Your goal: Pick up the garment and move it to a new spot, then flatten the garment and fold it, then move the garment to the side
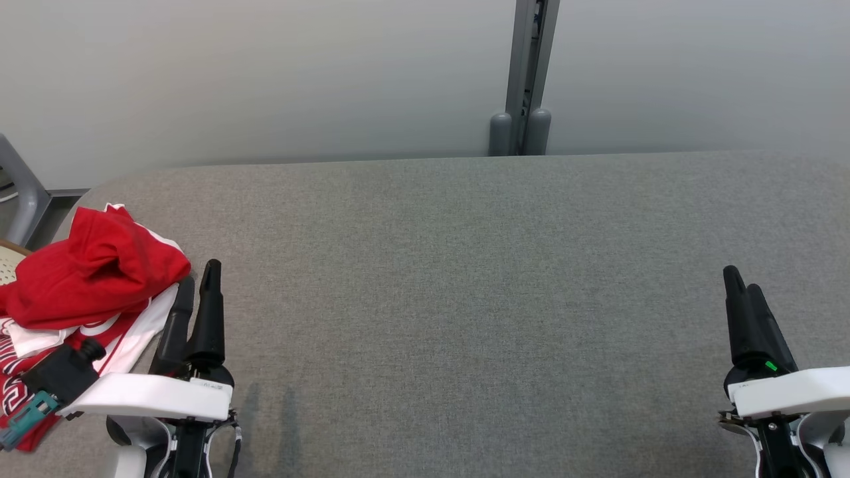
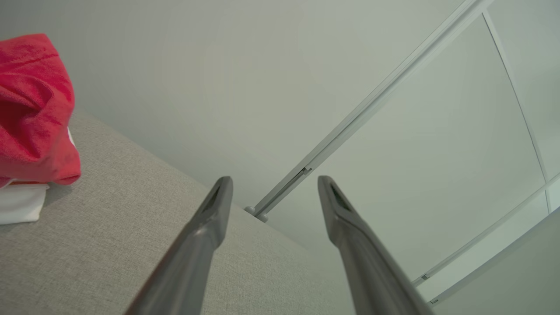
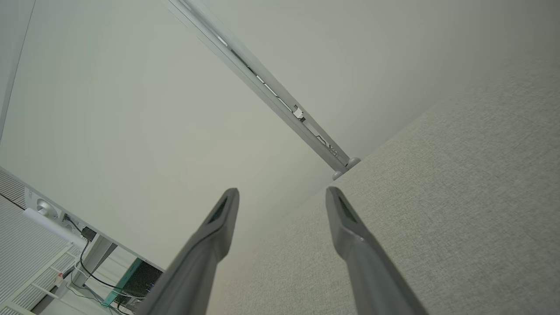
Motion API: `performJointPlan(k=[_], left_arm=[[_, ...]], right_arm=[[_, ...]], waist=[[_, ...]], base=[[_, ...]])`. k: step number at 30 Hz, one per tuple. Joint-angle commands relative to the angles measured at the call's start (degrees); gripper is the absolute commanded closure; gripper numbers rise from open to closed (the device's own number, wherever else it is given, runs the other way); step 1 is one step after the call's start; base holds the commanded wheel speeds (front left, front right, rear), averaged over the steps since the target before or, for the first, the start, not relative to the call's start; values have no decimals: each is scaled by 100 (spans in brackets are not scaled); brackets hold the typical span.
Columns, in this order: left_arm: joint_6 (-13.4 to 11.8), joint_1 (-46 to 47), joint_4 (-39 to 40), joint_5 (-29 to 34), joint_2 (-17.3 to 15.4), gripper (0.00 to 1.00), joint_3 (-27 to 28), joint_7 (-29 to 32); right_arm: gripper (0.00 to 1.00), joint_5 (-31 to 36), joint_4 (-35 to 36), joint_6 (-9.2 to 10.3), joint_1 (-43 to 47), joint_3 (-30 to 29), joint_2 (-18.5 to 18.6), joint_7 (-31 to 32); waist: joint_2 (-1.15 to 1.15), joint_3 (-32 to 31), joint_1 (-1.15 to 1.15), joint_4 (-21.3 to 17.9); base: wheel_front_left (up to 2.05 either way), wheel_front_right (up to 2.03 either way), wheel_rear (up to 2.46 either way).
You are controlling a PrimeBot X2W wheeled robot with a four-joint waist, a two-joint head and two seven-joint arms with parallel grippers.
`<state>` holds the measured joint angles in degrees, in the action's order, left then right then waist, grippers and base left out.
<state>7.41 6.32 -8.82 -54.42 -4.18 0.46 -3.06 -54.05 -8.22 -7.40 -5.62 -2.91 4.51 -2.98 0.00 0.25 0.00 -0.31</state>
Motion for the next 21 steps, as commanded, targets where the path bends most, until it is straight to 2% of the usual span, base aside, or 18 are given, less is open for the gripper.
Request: performJointPlan(k=[1, 10, 21], left_arm=[[-6, 196, 117, 249, -59, 0, -22, -52], [-78, 139, 88, 1273, -157, 0, -244, -223], [-309, 129, -152, 2224, -262, 0, -512, -414]], right_arm=[[0, 240, 80, -10, -123, 20, 76, -62], [0, 1315, 17, -10, -111, 151, 142, -234], [0, 2520, -91, -11, -66, 238, 139, -425]], waist=[[0, -1, 0, -1], [0, -12, 0, -9], [0, -20, 0, -14]], base=[[0, 0, 0], [0, 0, 0], [0, 0, 0]])
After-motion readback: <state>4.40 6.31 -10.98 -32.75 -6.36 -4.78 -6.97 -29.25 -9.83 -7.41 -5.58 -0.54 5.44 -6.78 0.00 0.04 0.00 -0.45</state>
